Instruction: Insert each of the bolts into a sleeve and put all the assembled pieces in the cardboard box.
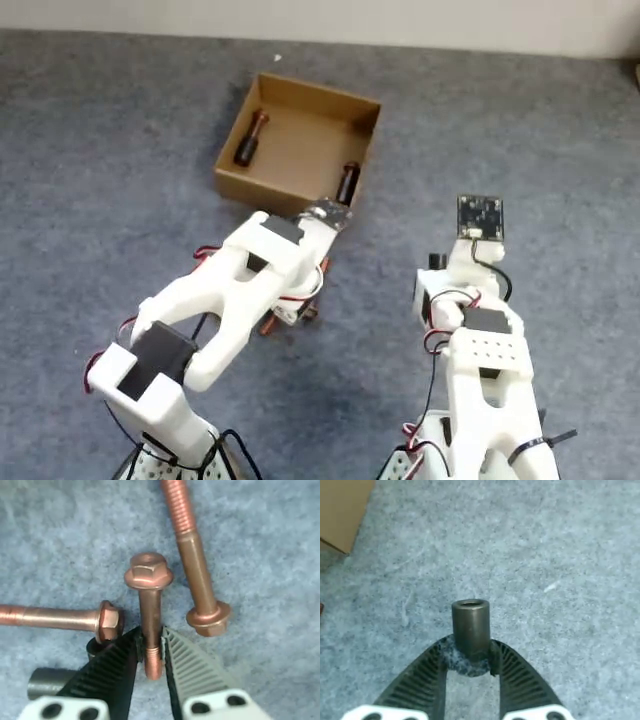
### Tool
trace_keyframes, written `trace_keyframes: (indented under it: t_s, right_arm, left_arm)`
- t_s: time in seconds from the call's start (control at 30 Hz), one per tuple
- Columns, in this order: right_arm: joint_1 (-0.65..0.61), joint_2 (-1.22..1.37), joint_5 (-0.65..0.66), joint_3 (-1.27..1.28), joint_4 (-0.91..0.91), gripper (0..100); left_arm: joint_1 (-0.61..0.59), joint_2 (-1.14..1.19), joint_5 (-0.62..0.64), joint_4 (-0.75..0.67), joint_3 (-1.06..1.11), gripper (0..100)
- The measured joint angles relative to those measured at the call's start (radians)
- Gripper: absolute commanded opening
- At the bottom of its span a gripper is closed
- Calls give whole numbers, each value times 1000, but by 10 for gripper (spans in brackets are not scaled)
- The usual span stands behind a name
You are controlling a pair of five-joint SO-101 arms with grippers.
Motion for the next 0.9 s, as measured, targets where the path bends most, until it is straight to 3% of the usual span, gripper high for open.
trace_keyframes:
  t_s: [0.27, 0.4, 0.5, 0.9]
  right_arm:
    - [0, 0, 0, 0, 0, 5]
    - [0, 0, 0, 0, 0, 5]
    - [0, 0, 0, 0, 0, 5]
    - [0, 0, 0, 0, 0, 5]
  left_arm:
    - [-9, -288, -80, -9, 253, 10]
    - [-12, -431, -126, -32, 350, 130]
    - [-12, -462, -153, -34, 388, 196]
    - [-23, -479, -161, -120, 417, 192]
